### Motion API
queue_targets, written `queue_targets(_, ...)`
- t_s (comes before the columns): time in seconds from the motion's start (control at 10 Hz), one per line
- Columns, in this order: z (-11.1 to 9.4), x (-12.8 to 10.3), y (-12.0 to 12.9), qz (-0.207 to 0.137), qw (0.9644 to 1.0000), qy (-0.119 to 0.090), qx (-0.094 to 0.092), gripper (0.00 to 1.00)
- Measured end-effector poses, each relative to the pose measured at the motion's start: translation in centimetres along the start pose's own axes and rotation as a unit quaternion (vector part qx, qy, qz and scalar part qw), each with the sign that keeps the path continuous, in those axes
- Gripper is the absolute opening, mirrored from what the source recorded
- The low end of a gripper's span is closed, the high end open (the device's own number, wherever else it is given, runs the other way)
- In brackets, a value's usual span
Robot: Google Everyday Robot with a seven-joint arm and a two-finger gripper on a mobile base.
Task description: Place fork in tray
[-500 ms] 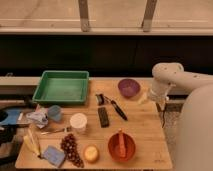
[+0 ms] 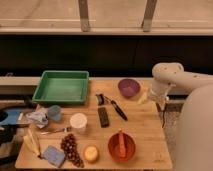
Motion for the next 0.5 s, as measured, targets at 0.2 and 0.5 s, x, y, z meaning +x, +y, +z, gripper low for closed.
queue_targets(0.2, 0.00, 0.00, 0.00, 0.000, 1.0000, 0.000, 0.000, 0.80)
queue_targets(0.5, -0.14, -0.07, 0.05, 0.000, 1.0000, -0.001, 0.000, 0.80)
